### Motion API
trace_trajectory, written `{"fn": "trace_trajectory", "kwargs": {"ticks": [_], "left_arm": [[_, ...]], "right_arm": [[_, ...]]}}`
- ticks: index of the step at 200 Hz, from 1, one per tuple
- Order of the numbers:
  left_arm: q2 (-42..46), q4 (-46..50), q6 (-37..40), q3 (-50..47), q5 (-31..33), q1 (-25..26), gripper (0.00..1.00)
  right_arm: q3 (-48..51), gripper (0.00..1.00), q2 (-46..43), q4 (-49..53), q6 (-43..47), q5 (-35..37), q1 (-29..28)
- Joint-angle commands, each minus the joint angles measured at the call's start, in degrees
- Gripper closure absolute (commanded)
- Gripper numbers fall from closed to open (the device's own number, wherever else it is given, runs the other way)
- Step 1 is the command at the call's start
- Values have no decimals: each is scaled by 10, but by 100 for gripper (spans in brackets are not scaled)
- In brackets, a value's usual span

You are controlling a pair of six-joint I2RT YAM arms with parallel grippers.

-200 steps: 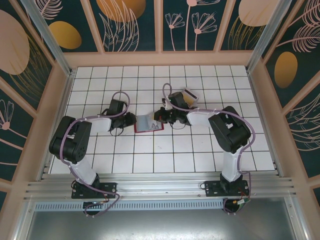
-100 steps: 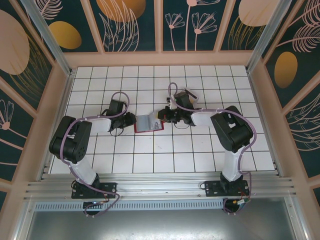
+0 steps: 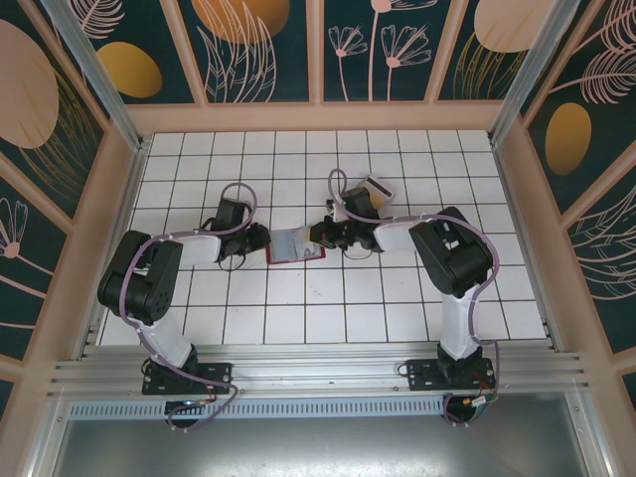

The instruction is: Put the credit cards into the card holder

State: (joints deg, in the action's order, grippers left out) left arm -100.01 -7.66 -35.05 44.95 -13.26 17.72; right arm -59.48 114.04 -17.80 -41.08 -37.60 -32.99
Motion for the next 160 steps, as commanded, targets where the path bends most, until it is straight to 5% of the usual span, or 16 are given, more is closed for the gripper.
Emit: {"fn": "trace_trajectory", "kwargs": {"ticks": [1,160], "left_arm": [[-25,9,-11,-23,-22,6,73],[-23,-2,-17,-34,-25,12,74]], "right_arm": [[-22,97,16,-20,-5,-14,-11],[-32,98,31,16,8,107,-55]]}}
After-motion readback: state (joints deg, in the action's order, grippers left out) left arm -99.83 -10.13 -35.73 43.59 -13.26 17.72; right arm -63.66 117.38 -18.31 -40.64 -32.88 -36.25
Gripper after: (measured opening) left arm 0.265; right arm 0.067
